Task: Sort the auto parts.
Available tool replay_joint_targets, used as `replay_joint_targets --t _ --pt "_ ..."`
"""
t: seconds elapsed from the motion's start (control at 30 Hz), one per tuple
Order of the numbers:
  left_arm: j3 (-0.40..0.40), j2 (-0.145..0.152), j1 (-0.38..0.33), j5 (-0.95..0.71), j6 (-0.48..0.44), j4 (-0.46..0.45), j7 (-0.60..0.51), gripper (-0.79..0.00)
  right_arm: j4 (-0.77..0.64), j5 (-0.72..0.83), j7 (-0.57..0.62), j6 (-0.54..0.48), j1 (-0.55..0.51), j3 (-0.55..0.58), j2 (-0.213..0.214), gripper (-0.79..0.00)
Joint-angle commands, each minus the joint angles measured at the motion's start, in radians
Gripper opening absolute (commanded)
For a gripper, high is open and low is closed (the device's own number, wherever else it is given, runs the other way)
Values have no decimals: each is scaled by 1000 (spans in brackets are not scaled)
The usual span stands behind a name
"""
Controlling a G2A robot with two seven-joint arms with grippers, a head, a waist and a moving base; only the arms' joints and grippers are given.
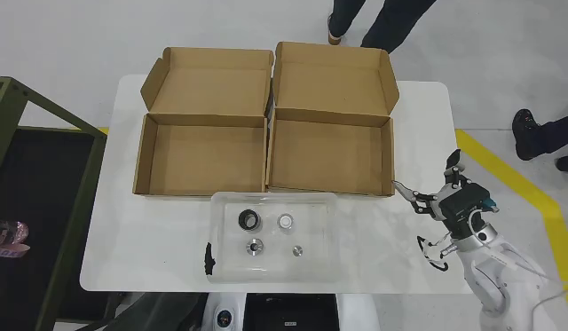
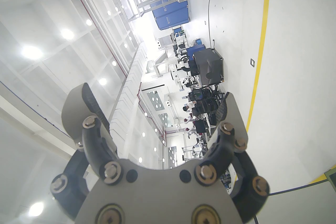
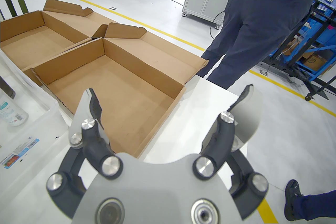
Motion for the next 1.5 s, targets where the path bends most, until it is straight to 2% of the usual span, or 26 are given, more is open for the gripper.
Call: replay_joint_targets --t 0.0,0.93,1.13,1.47 --pt "0 0 0 0 0 0 0 -1 0 0 0 0 0 0 0 -1" --pt "0 0 0 0 0 0 0 0 1 1 4 -2 0 -3 0 0" --pt "0 0 0 0 0 0 0 0 -4 26 66 -94 34 -42 8 0" --pt "0 0 0 0 0 0 0 0 -82 -43 221 -262 83 -171 24 0"
